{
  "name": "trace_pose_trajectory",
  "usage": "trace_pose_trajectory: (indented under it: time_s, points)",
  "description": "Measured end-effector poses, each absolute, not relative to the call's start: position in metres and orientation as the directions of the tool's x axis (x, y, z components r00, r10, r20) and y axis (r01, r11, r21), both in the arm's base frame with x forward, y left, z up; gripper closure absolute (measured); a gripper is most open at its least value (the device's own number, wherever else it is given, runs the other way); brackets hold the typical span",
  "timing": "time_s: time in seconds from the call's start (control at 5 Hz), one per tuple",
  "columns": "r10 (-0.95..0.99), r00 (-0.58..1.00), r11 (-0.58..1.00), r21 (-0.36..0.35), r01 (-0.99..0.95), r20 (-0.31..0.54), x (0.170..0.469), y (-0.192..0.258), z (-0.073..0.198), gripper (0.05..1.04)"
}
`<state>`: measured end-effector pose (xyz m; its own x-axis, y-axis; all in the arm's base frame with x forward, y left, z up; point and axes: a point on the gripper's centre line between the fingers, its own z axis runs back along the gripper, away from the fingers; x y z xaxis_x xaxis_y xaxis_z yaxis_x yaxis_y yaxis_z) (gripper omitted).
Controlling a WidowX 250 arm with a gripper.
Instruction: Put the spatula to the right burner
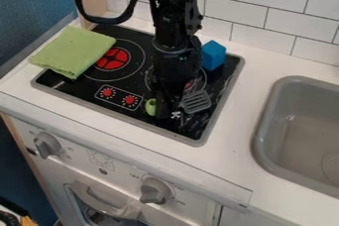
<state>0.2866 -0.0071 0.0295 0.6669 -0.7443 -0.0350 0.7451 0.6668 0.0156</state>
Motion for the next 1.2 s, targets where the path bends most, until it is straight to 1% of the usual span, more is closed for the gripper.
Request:
trace_pose_trajectory:
  time_s: [0.2, 0.4, 0.6, 0.8, 1.0, 1.2]
  points:
    - [-0.658, 0.753, 0.753, 0.008, 0.658, 0.013, 0.285, -0.018, 0.059, 0.709]
    - [-0.533, 0.846, 0.845, -0.038, 0.534, 0.035, 0.286, -0.03, 0.074, 0.709]
    - [-0.299, 0.947, 0.947, -0.087, 0.31, 0.113, 0.29, -0.054, 0.095, 0.709]
    - [-0.048, 0.998, 0.982, -0.181, 0.055, 0.038, 0.296, -0.067, 0.101, 0.709]
    - [0.212, 0.977, 0.965, -0.152, -0.214, -0.032, 0.304, -0.071, 0.104, 0.709]
    - [0.456, 0.886, 0.875, -0.14, -0.464, -0.086, 0.313, -0.079, 0.1, 0.709]
